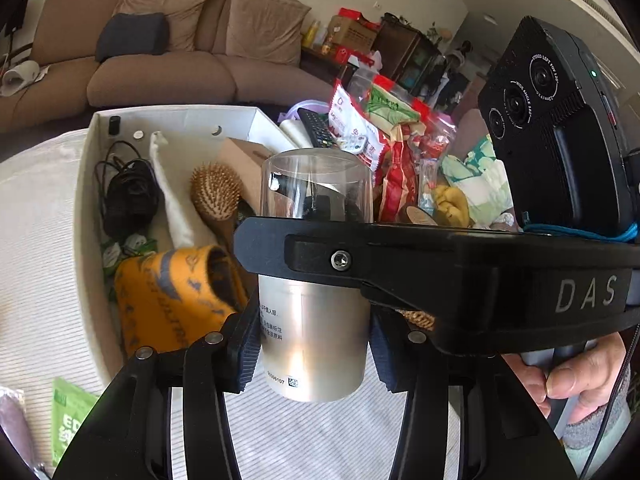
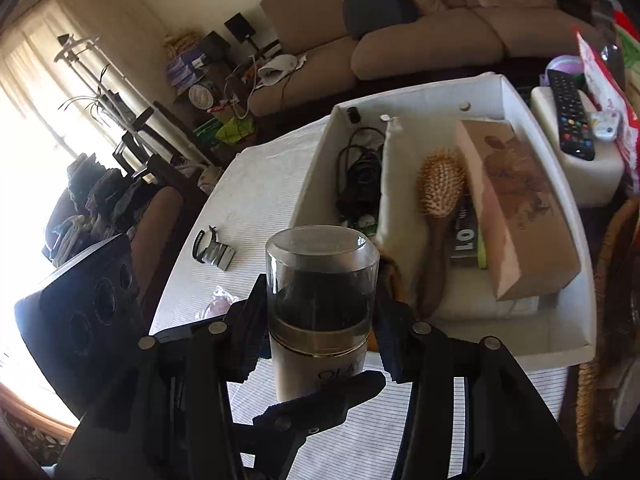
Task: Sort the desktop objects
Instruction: 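Carry the jar into the white box and open the right gripper, then withdraw the right gripper from the white box, then move the left gripper to the black earphone cable and grasp it, then lift the black cable off the table with the left gripper, then carry the black cable over the white box with the left gripper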
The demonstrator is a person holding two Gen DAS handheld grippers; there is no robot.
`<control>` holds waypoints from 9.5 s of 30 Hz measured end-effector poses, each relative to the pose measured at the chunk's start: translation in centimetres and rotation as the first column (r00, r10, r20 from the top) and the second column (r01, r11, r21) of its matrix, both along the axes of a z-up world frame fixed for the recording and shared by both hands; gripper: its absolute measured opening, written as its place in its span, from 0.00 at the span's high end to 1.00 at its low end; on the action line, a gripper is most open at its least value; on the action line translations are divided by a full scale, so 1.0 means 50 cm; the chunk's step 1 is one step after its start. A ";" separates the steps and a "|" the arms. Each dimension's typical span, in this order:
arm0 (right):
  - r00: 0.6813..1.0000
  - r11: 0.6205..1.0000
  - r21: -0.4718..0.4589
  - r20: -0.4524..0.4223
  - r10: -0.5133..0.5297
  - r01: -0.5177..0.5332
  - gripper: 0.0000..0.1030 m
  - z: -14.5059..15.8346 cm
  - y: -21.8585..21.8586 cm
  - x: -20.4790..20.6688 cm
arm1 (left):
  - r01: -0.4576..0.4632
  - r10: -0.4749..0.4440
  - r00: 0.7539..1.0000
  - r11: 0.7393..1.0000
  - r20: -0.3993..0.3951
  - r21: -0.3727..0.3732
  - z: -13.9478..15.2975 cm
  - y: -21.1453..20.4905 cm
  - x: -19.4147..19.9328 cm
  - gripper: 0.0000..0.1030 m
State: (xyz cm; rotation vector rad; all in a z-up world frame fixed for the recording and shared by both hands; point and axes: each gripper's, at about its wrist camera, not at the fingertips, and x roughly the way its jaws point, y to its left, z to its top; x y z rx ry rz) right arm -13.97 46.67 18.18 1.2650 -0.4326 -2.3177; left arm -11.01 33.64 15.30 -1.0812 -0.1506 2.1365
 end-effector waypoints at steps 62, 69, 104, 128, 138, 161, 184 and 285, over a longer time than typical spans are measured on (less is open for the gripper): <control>0.996 0.908 0.411 -0.015 -0.086 0.084 0.37 -0.047 0.002 0.060 | -0.275 0.267 0.962 0.936 -0.065 -0.219 0.024 -0.108 0.071 0.09; 0.998 0.915 0.399 0.002 -0.066 0.059 0.00 -0.046 -0.021 0.102 | -0.290 0.281 0.957 0.932 -0.071 -0.215 0.034 -0.138 0.104 0.00; 0.973 0.965 0.173 -0.090 0.213 -0.196 0.08 -0.207 -0.465 0.288 | -0.544 0.592 0.802 0.777 0.075 -0.318 -0.275 -0.673 0.194 0.16; 0.994 0.984 0.152 -0.030 0.102 -0.096 0.34 -0.295 -0.502 0.230 | -0.603 0.630 0.761 0.775 0.153 -0.188 -0.285 -0.733 0.180 0.96; 0.986 0.983 0.115 -0.066 0.152 -0.143 0.34 -0.276 -0.541 0.228 | -0.624 0.628 0.767 0.778 0.131 -0.073 -0.199 -0.767 0.191 0.96; 0.893 0.884 0.265 -0.136 0.430 -0.385 0.34 -0.292 -0.661 0.264 | -0.599 0.619 0.758 0.785 0.205 -0.160 -0.264 -0.750 0.178 0.94; 0.878 0.865 0.293 -0.132 0.459 -0.408 0.93 -0.272 -0.673 0.274 | -0.596 0.596 0.761 0.798 0.258 -0.086 -0.259 -0.757 0.171 0.69; 0.934 0.969 0.240 -0.329 0.137 -0.058 0.96 0.134 -0.273 0.137 | -0.093 0.094 0.996 0.990 -0.003 0.108 0.115 -0.316 0.011 0.98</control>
